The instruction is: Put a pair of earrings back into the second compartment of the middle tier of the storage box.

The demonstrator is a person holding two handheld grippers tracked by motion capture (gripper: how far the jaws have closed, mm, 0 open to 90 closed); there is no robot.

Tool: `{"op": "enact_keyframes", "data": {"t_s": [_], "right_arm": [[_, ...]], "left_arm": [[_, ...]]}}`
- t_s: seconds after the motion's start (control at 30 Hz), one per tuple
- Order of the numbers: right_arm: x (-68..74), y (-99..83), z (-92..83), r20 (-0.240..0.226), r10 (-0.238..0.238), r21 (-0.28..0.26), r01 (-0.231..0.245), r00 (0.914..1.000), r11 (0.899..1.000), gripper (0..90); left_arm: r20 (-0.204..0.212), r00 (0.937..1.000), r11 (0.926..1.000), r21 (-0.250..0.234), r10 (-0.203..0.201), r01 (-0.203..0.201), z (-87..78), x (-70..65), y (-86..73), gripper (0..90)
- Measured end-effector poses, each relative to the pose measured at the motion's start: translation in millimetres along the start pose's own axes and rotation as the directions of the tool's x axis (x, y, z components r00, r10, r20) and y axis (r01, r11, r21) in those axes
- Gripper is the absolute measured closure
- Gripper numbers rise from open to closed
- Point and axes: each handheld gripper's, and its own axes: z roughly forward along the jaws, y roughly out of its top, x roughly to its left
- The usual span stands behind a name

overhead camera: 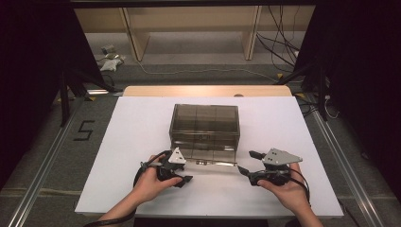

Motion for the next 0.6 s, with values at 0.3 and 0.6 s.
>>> {"op": "enact_keyframes", "data": {"t_s": [0.3,0.6], "right_arm": [[0.0,0.0,0.1,-0.003,0.001,0.001,-0.001,1.0000,1.000,31.7],[0.9,0.2,0.8,-0.005,-0.002,0.006,0.002,1.0000,1.000,32.1]], "left_arm": [[0.005,0.9999,0.9998,0.012,-0.016,0.016,-1.2,4.1,1.9,48.2],[-0.009,0.9994,0.9992,0.022,-0.032,0.032,-1.5,6.4,3.9,56.8]]}}
